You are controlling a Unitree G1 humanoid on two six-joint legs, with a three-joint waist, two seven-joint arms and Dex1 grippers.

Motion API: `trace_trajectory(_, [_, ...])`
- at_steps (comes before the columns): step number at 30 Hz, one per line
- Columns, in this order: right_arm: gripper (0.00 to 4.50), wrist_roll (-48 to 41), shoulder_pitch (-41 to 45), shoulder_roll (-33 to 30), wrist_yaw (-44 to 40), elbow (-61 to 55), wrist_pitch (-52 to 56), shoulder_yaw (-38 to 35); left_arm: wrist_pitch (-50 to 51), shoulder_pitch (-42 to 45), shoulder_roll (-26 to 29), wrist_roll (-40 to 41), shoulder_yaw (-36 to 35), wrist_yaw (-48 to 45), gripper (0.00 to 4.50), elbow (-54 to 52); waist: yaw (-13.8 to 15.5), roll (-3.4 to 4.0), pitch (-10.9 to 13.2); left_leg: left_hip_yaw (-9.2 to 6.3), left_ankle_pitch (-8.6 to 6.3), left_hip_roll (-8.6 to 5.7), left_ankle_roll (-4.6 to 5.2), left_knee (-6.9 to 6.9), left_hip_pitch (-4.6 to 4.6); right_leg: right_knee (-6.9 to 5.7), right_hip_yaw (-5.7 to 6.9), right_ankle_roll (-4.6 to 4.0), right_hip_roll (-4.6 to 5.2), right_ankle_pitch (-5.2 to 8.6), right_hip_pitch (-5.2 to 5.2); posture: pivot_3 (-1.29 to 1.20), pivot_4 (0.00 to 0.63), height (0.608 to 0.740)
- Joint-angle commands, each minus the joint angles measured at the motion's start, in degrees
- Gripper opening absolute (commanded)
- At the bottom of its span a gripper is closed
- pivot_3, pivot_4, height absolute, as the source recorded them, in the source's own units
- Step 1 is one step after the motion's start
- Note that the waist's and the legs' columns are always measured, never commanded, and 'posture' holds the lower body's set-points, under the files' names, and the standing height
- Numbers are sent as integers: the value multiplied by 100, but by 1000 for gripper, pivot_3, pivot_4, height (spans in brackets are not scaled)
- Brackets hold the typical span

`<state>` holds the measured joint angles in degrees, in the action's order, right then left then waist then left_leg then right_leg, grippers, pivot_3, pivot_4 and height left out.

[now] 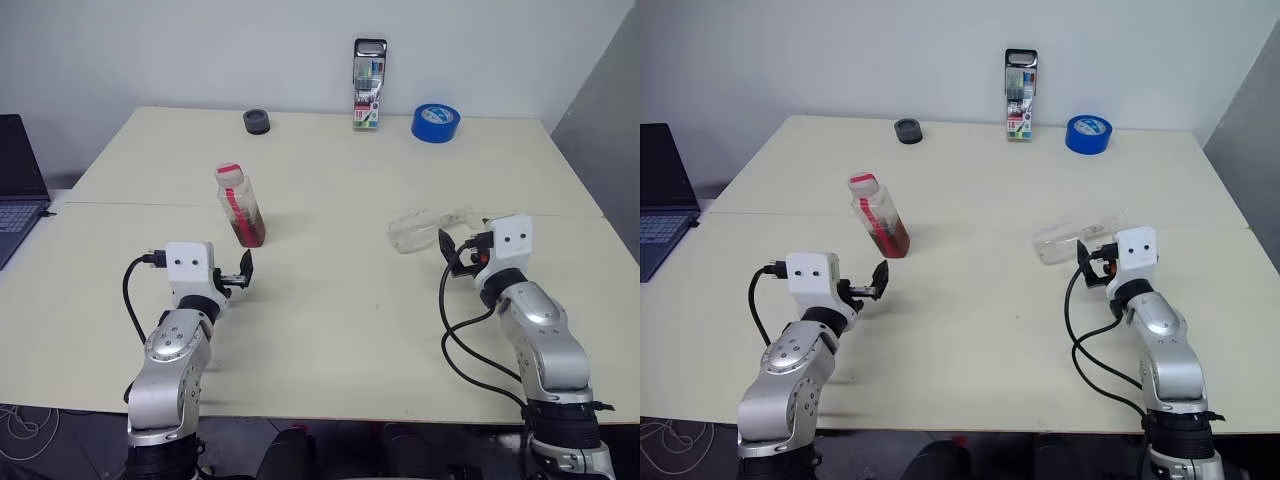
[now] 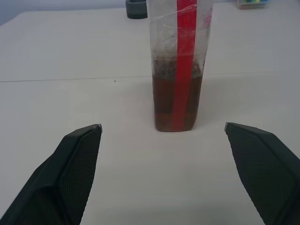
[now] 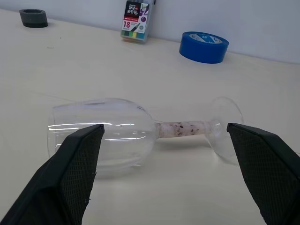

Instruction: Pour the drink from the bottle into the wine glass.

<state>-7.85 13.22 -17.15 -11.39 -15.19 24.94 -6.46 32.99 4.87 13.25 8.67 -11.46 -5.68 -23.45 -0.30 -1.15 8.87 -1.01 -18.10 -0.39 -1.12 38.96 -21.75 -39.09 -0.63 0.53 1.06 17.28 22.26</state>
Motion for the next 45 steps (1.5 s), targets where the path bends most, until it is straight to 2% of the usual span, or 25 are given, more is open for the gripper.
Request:
trace_trajectory(1, [4500, 9, 140, -49, -40, -134, -134, -29, -191, -6, 52, -132, 72, 36, 4484, -157, 0, 0, 0, 0, 0, 0, 0, 0, 0, 0, 0, 0, 0, 0, 0, 0, 150, 740])
trace_trajectory(19, [4500, 11, 175, -77, -129, -217, -73, -9, -243, 37, -41, -146, 108, 36, 4484, -174, 0, 0, 0, 0, 0, 0, 0, 0, 0, 0, 0, 0, 0, 0, 0, 0, 150, 740])
trace_trajectory(24, [4500, -81, 417, -124, -220, -221, -6, -23, -264, 143, -34, -196, 122, 73, 4484, -113, -3, 0, 0, 0, 0, 0, 0, 0, 0, 0, -1, 0, 0, 0, 0, 0, 150, 740])
trace_trajectory(27, [4500, -288, 786, -221, -652, -215, 67, 131, -215, 257, -44, -204, 121, 119, 4484, -119, -9, 1, 1, 1, 0, 0, 1, 0, 0, -2, -1, 0, 0, 0, 2, 0, 150, 740])
trace_trajectory(33, [4500, -1631, 1562, -659, -2425, -260, 764, 403, -64, 643, 44, -202, 89, 121, 4484, -46, -5, 0, 1, -2, -1, 0, 2, 1, -3, 3, 4, 0, 0, 0, 1, 0, 150, 740])
trace_trajectory(36, [4500, -2101, 1820, -873, -3004, -149, 1079, 466, -107, 866, 144, -299, 136, 124, 4484, 88, 0, -1, 2, -4, -4, 0, 8, 1, -6, 6, 7, -1, 2, 0, 1, 0, 150, 740])
trace_trajectory(40, [4500, -2320, 1983, -981, -3305, -92, 1273, 609, -124, 1148, 219, -368, 201, 117, 4484, 296, 8, -2, 2, -9, -8, 0, 15, 2, -7, 7, 10, -1, 2, 0, 1, 0, 150, 740])
trace_trajectory(45, [4500, -2317, 2042, -953, -3301, -87, 1294, 697, -284, 1455, 262, -449, 291, 102, 4484, 675, 8, -2, 2, -9, -2, 0, 4, 2, -7, 6, 10, -1, 2, -1, 2, 0, 150, 740])
